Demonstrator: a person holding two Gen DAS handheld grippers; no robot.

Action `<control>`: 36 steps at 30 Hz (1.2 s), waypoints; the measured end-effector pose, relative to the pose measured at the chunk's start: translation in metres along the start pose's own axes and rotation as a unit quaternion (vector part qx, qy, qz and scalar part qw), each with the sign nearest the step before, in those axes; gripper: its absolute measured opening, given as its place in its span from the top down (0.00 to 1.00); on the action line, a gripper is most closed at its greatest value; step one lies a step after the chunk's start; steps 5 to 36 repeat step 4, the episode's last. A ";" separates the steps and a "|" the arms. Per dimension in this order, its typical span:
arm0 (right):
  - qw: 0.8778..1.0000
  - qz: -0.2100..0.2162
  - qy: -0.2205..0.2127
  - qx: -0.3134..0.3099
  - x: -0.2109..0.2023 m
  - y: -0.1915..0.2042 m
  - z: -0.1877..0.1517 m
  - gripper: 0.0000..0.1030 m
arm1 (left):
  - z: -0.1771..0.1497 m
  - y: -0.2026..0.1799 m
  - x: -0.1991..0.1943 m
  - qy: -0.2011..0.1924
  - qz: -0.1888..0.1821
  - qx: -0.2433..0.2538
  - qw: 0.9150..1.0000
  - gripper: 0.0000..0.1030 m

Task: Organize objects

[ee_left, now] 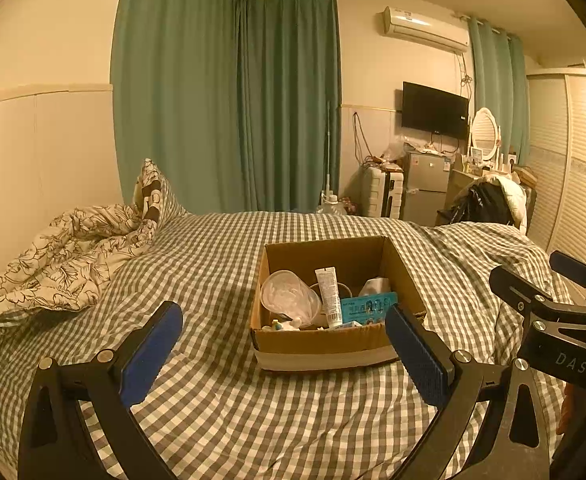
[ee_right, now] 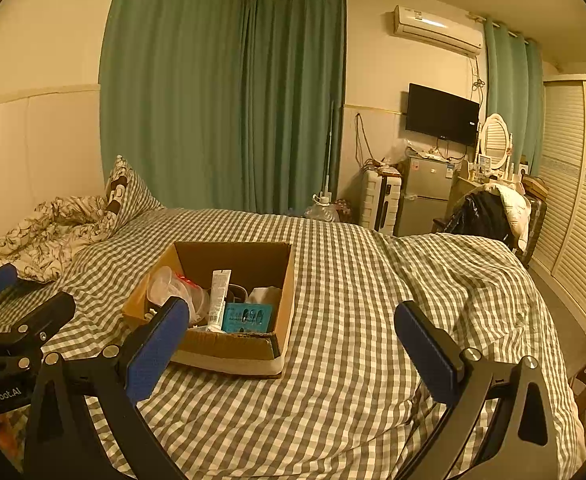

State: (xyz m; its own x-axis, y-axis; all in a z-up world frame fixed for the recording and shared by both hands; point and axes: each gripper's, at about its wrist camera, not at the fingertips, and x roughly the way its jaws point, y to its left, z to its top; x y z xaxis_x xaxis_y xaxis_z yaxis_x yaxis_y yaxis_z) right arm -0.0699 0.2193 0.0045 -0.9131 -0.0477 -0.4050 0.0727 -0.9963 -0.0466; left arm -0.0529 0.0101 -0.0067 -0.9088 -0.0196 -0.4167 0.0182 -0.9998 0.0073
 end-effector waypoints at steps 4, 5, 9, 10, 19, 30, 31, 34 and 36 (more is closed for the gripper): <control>1.000 0.002 0.002 -0.002 0.001 0.001 -0.001 0.00 | -0.002 0.000 0.001 -0.001 0.004 0.001 1.000 0.00; 1.000 0.002 0.002 -0.002 0.001 0.001 -0.001 0.00 | -0.002 0.000 0.001 -0.001 0.004 0.001 1.000 0.00; 1.000 0.002 0.002 -0.002 0.001 0.001 -0.001 0.00 | -0.002 0.000 0.001 -0.001 0.004 0.001 1.000 0.00; 1.000 0.002 0.002 -0.002 0.001 0.001 -0.001 0.00 | -0.002 0.000 0.001 -0.001 0.004 0.001 1.000 0.00; 1.000 0.002 0.002 -0.002 0.001 0.001 -0.001 0.00 | -0.002 0.000 0.001 -0.001 0.004 0.001 1.000 0.00; 1.000 0.002 0.002 -0.002 0.001 0.001 -0.001 0.00 | -0.002 0.000 0.001 -0.001 0.004 0.001 1.000 0.00; 1.000 0.002 0.002 -0.002 0.001 0.001 -0.001 0.00 | -0.002 0.000 0.001 -0.001 0.004 0.001 1.000 0.00; 1.000 0.002 0.002 -0.002 0.001 0.001 -0.001 0.00 | -0.002 0.000 0.001 -0.001 0.004 0.001 1.000 0.00; 1.000 0.002 0.002 -0.002 0.001 0.001 -0.001 0.00 | -0.002 0.000 0.001 -0.001 0.004 0.001 1.000 0.00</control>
